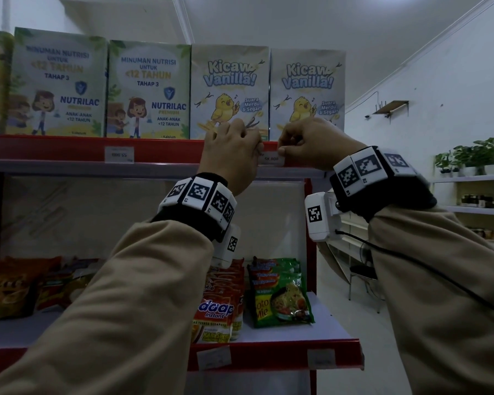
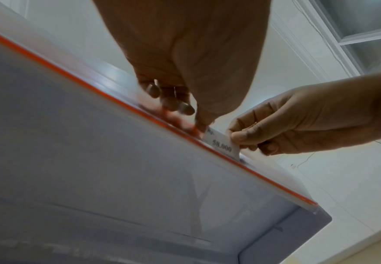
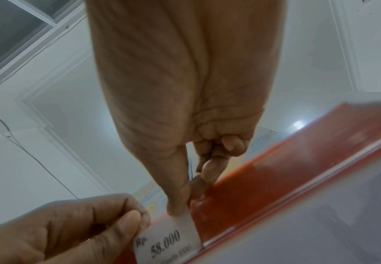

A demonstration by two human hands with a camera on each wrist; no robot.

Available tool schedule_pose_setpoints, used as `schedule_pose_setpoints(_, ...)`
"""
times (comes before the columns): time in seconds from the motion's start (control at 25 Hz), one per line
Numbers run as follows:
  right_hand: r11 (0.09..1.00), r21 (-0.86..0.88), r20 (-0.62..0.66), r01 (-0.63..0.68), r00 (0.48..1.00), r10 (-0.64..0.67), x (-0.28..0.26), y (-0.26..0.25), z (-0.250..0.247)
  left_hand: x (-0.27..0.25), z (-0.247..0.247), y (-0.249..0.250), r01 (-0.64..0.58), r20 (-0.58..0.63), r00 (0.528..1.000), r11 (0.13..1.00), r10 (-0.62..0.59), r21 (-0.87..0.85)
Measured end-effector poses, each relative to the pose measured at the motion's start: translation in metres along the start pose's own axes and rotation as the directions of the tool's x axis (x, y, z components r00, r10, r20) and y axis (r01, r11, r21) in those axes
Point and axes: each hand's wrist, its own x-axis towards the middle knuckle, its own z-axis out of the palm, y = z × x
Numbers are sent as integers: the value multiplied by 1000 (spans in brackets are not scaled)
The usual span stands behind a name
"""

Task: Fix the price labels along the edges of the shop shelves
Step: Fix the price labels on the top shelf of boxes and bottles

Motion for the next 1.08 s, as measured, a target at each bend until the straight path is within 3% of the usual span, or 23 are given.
schedule_pose_setpoints(0.2,999,35,-7,-15,1000,16,1,1,0,0,2,-1,8,-20,1000,999,-9,-48)
schedule_pose_setpoints(0.48,1000,25,-136,-14,991,17,-4,-1,17,-1,1,-9,8,-77,997,984,-22,-176)
schedule_pose_setpoints(0.72,995,-93,-180,-41,983,24,3,-29,35,-20,-14,-27,-34,-85,996,998,38,53)
schedule_pose_setpoints(1.08,997,-74,-158,12,987,-23,39,-115,65,-55,-49,-131,105,-36,994,988,-102,116)
